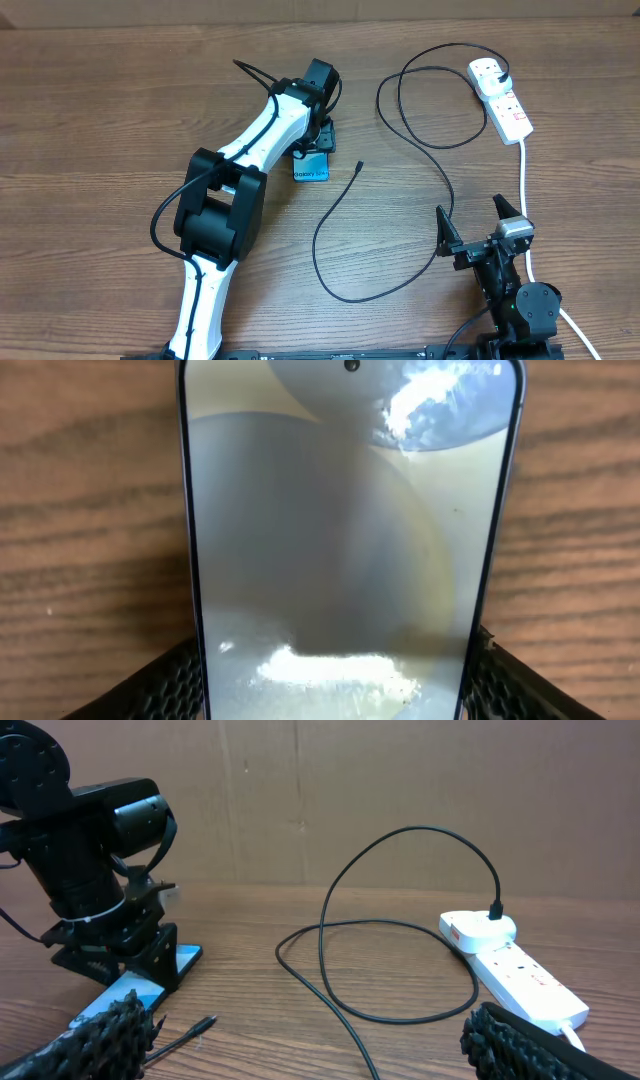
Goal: Plug charger to phone and switch on socket
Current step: 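Lift the phone with the left gripper and tilt it upright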
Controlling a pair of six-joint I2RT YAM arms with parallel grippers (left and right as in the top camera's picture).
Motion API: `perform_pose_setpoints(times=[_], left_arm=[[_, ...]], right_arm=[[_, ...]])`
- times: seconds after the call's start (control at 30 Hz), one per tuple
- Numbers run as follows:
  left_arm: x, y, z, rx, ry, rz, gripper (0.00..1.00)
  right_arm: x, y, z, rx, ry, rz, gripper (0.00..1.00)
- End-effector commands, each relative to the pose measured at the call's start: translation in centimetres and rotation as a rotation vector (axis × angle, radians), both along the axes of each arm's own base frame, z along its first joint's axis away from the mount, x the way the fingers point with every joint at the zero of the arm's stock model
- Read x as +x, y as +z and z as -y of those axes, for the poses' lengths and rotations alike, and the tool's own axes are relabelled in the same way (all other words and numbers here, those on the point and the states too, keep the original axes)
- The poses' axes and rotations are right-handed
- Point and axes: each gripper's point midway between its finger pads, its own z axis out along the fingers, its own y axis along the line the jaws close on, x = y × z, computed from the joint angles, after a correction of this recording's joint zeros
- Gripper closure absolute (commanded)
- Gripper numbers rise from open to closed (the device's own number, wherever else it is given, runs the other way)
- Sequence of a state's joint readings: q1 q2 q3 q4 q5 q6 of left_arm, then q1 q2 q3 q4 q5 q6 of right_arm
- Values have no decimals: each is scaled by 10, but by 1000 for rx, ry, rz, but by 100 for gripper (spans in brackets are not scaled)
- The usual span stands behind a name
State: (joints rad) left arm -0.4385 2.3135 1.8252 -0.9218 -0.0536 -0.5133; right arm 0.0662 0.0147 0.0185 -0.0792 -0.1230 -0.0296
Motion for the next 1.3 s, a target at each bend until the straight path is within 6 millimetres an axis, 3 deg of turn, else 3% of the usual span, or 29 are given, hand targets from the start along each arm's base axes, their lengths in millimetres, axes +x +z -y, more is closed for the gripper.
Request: perform_pose_setpoints(times=[0.0,0.3,0.53,0.7,1.0,1.27], left_arm=[[-14,-11,2,-16,-5,-80,33],[-15,20,24,-166,-4,-138,36],[-18,31,29,-331,25,-218,37],[-19,50,37,-567,54,-302,37],[-8,109,41,-1032,81,-396,40],[0,164,29,-1372,109,-480,40]], right_arm=[[0,-1,0,-1,-2,5,0],[0,-1,0,-1,-2,5,0],[0,-2,0,-1,-2,5,0],[0,-2,0,-1,-2,5,0],[0,-1,0,-1,-2,5,0],[0,-1,0,-1,-2,5,0]])
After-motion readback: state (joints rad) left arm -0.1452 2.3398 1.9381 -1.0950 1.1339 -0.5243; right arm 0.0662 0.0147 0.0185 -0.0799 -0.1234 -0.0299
